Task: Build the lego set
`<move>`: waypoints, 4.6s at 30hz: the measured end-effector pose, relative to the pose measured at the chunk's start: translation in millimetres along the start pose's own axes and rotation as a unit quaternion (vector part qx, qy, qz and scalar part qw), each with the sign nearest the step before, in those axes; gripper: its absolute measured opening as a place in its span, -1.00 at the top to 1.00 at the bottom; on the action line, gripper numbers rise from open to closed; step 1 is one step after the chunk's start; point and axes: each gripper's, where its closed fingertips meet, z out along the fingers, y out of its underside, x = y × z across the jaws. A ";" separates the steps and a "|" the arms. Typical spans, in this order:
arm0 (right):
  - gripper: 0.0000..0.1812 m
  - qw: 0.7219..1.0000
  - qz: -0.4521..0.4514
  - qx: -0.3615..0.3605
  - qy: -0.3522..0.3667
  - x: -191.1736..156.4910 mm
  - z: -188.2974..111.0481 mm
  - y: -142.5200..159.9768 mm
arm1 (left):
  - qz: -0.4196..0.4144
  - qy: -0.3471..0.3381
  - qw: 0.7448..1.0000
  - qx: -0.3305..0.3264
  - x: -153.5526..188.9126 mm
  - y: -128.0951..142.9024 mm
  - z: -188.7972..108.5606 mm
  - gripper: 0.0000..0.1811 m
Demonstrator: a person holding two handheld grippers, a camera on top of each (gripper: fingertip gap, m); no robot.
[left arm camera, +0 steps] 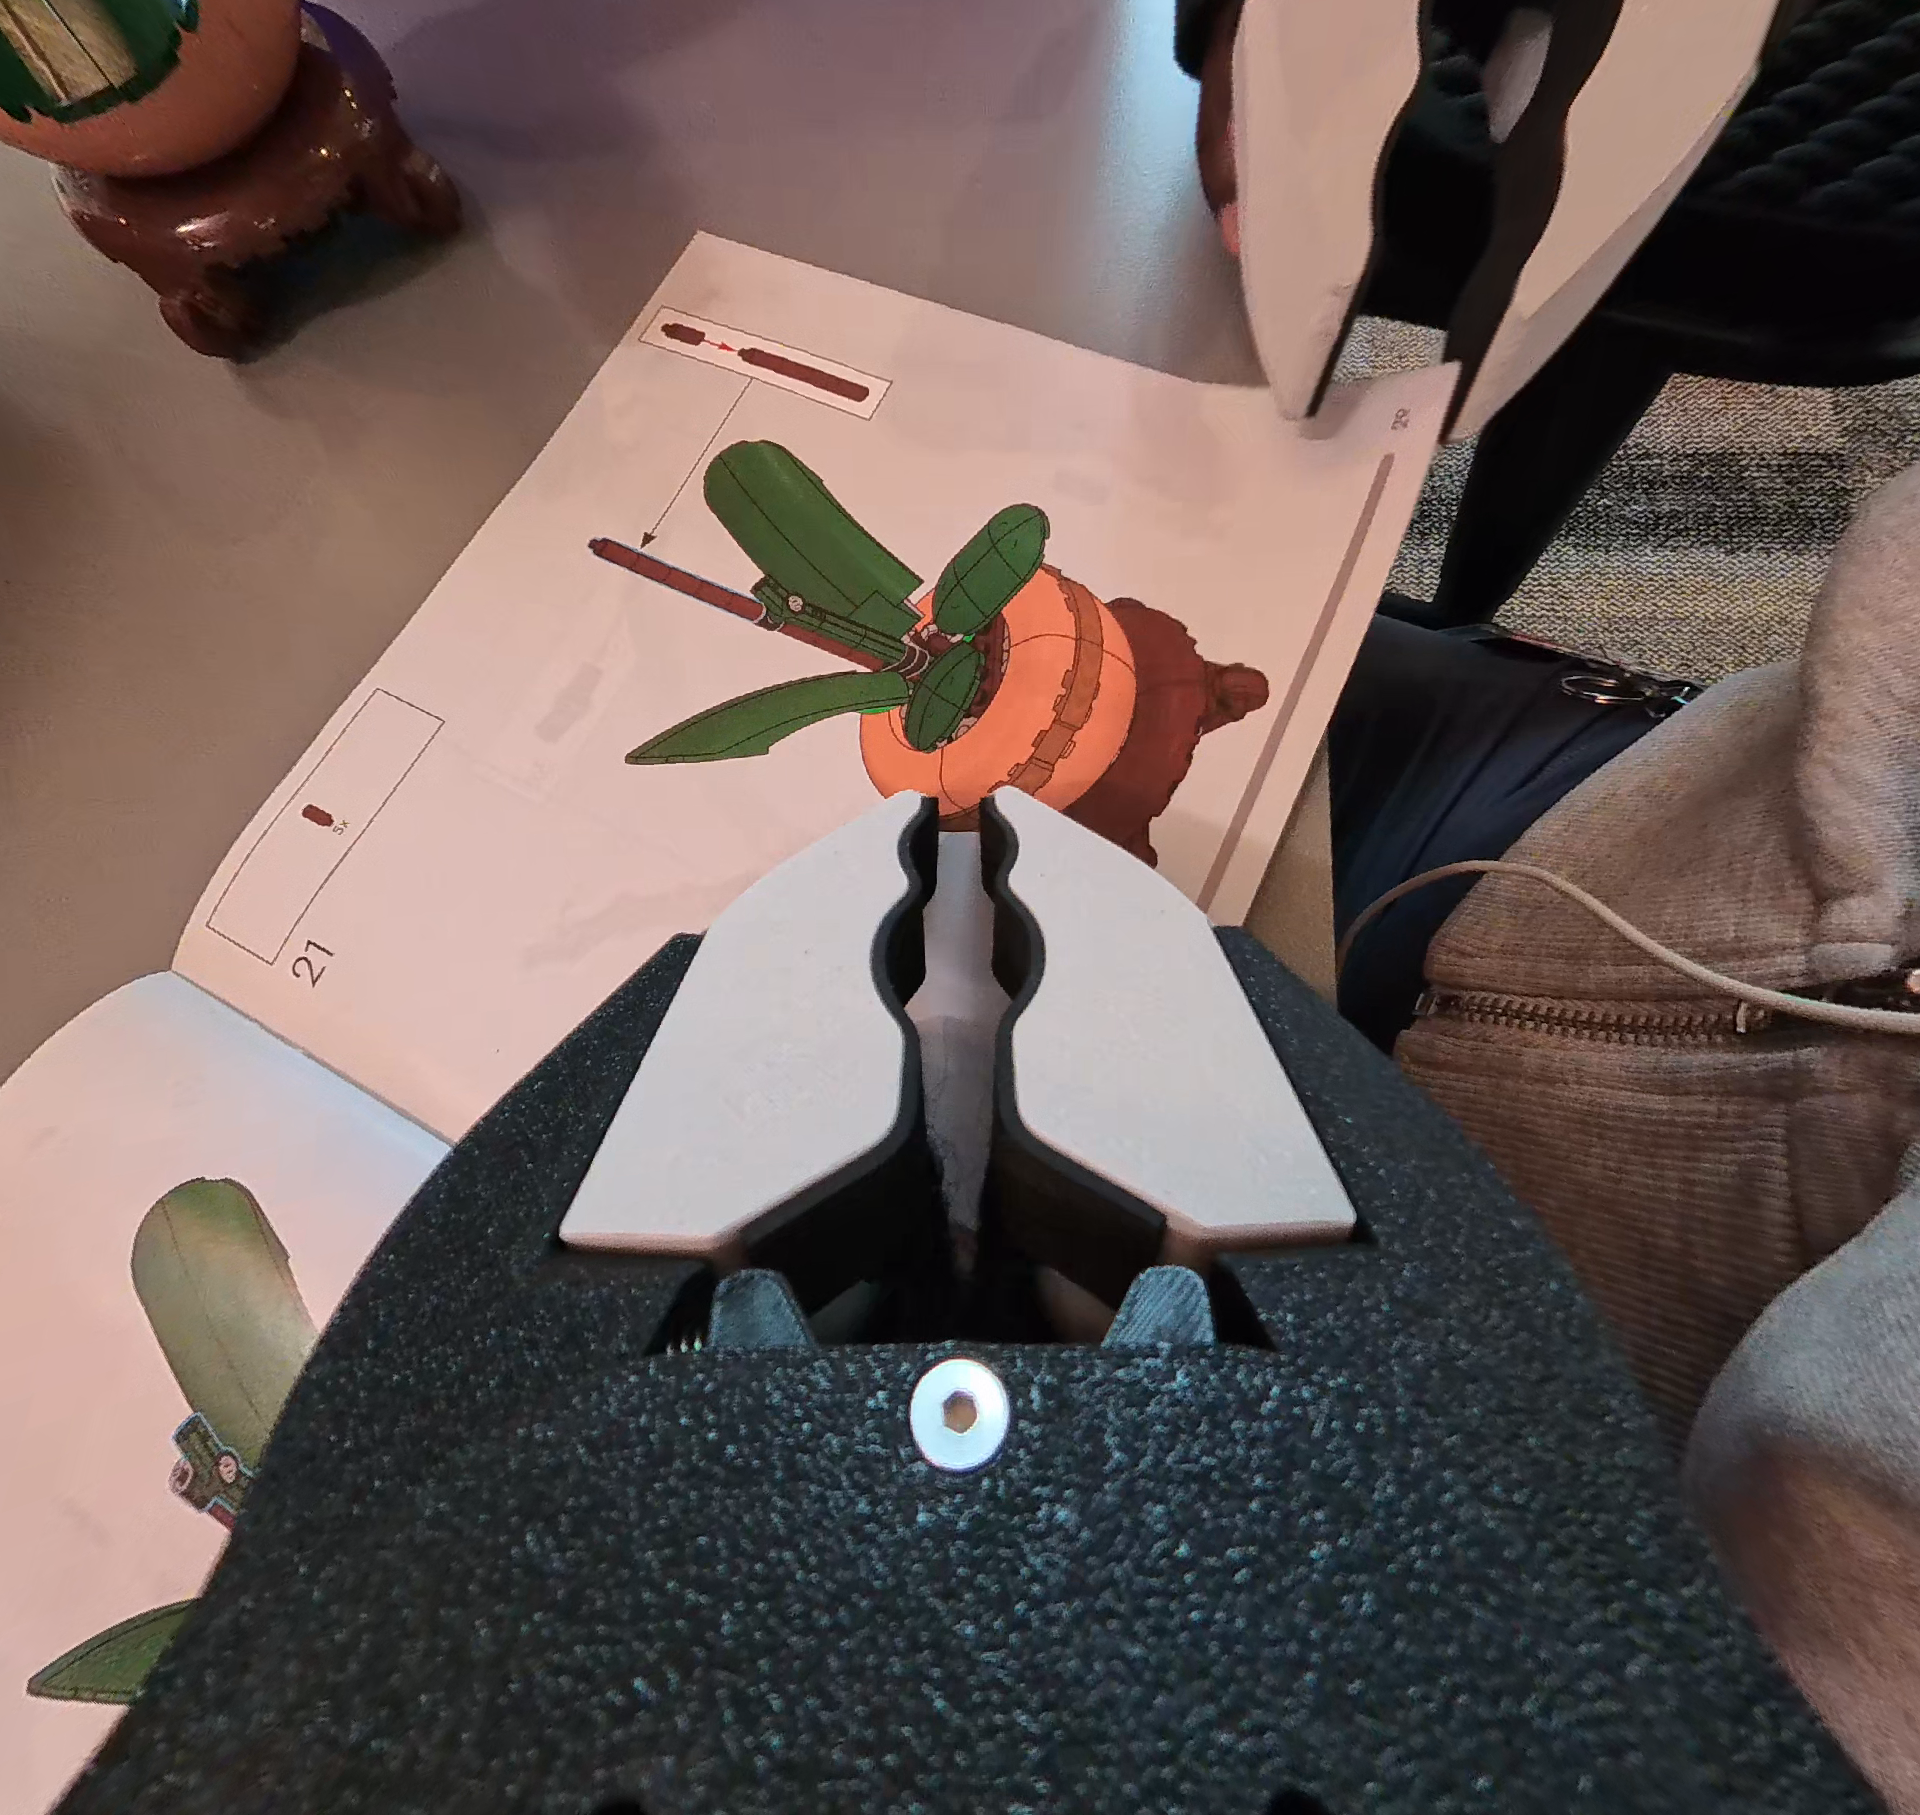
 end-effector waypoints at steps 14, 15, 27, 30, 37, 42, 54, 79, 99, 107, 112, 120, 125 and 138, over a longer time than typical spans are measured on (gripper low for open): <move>0.71 0.999 0.004 -0.037 -0.024 -7.5 0.8 11.3 | -0.007 0.005 1.000 0.000 -0.3 0.0 0.2 0.92; 0.71 0.999 0.001 -0.043 -0.022 -7.0 1.4 12.7 | -0.008 0.006 1.000 0.000 -0.3 0.1 0.2 0.92; 0.71 0.999 -0.003 -0.025 -0.019 -2.5 -3.6 5.0 | -0.015 0.012 1.000 -0.001 -0.5 0.1 0.3 0.92; 0.71 0.999 -0.005 -0.036 -0.023 -3.8 -0.6 8.8 | -0.015 0.012 1.000 -0.001 -0.5 0.1 0.3 0.92; 0.71 0.999 -0.013 -0.042 -0.022 -5.8 2.3 12.4 | -0.016 0.012 1.000 -0.001 -0.6 0.0 0.4 0.92; 0.71 0.999 -0.017 -0.046 -0.019 -5.7 2.8 13.8 | -0.017 0.013 1.000 -0.001 -0.6 0.1 0.4 0.92; 0.70 0.998 -0.033 -0.047 -0.003 -6.0 4.6 14.1 | -0.017 0.014 1.000 -0.001 -0.6 0.2 0.5 0.92; 0.73 0.998 -0.039 -0.055 0.013 -2.8 4.7 14.8 | -0.018 0.014 1.000 -0.001 -0.5 0.2 0.4 0.92; 0.94 0.996 0.078 0.005 -0.032 7.8 -5.4 -4.6 | -0.010 0.006 1.000 0.000 -1.4 -0.4 0.2 0.92; 0.98 0.996 0.089 0.000 -0.021 16.3 -6.7 -4.2 | 0.034 0.048 0.990 0.126 31.2 -59.5 0.0 0.75; 0.98 0.996 0.083 -0.006 -0.020 16.4 -7.6 -5.0 | -0.067 0.149 0.972 0.168 47.2 -85.0 0.9 0.85; 0.99 0.997 0.076 0.000 -0.020 17.1 -7.2 -7.9 | -0.051 0.174 0.973 0.142 59.1 -79.7 14.1 0.86; 0.99 0.997 0.072 0.005 -0.018 16.5 -7.7 -9.5 | -0.061 0.180 0.972 0.138 56.8 -78.6 15.8 0.89; 0.86 0.998 0.066 0.017 -0.006 15.7 -10.1 -12.6 | -0.060 0.189 0.968 0.156 57.0 -81.8 11.6 1.00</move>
